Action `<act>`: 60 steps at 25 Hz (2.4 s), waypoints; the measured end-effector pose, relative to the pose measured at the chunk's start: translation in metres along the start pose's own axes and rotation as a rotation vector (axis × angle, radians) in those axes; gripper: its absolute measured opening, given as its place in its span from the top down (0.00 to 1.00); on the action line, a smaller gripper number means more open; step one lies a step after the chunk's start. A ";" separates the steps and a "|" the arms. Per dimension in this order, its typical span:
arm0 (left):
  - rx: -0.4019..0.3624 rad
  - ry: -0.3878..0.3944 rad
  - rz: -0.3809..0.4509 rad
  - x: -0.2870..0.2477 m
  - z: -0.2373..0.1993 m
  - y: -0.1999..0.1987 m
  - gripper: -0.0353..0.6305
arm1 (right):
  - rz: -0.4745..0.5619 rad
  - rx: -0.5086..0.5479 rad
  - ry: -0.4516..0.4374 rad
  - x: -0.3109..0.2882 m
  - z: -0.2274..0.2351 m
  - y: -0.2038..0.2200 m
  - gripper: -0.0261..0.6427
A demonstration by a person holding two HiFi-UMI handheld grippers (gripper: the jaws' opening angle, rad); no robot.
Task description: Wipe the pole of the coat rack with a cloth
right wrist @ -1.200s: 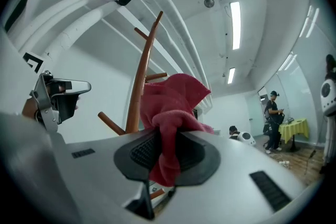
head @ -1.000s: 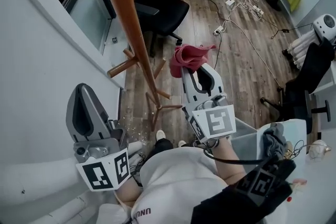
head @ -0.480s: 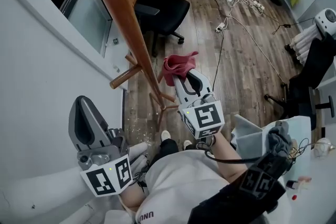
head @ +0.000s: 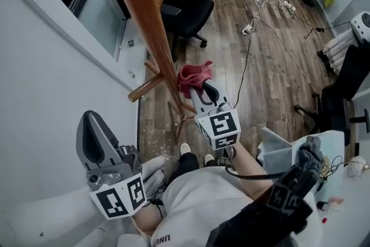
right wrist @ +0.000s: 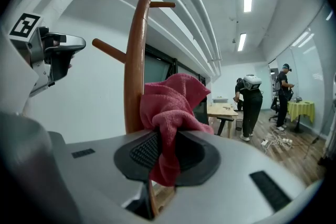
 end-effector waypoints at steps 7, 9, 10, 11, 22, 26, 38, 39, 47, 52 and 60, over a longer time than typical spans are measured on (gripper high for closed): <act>-0.012 -0.014 -0.011 -0.001 -0.004 0.002 0.92 | -0.047 0.005 -0.014 -0.012 -0.004 0.015 0.85; -0.018 -0.020 -0.015 -0.001 -0.004 0.002 0.92 | -0.065 0.014 -0.017 -0.014 -0.004 0.018 0.85; -0.020 -0.023 -0.016 -0.002 -0.005 0.002 0.92 | -0.073 0.016 -0.019 -0.016 -0.005 0.020 0.85; -0.021 -0.025 -0.016 -0.002 -0.006 0.002 0.92 | -0.080 0.017 -0.021 -0.017 -0.006 0.021 0.85; -0.026 -0.048 -0.020 -0.002 -0.013 0.003 0.92 | -0.121 0.021 0.008 -0.026 -0.001 0.032 0.85; -0.029 -0.049 -0.022 -0.002 -0.014 0.003 0.92 | -0.117 0.018 0.027 -0.026 0.004 0.032 0.85; -0.030 -0.039 -0.024 -0.001 -0.009 0.004 0.92 | -0.110 0.022 0.073 -0.022 0.019 0.031 0.85; -0.030 -0.040 -0.024 -0.001 -0.008 0.004 0.92 | -0.108 0.022 0.078 -0.022 0.021 0.030 0.85; -0.032 -0.040 -0.027 -0.002 -0.011 0.005 0.92 | -0.100 0.019 0.108 -0.024 0.031 0.028 0.85; -0.032 -0.039 -0.028 -0.003 -0.011 0.005 0.92 | -0.099 0.021 0.120 -0.024 0.035 0.027 0.85; -0.023 -0.032 -0.030 -0.005 -0.011 0.008 0.92 | -0.081 0.056 0.162 -0.018 0.042 0.019 0.85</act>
Point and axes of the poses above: the fingertips, and each gripper's own axes: x backward along the fingers, z to its right, y out of its underside, the point moved 6 cm from there along x, backward along the fingers, and after that the axes turned 11 degrees about x, right-handed, at the moved point
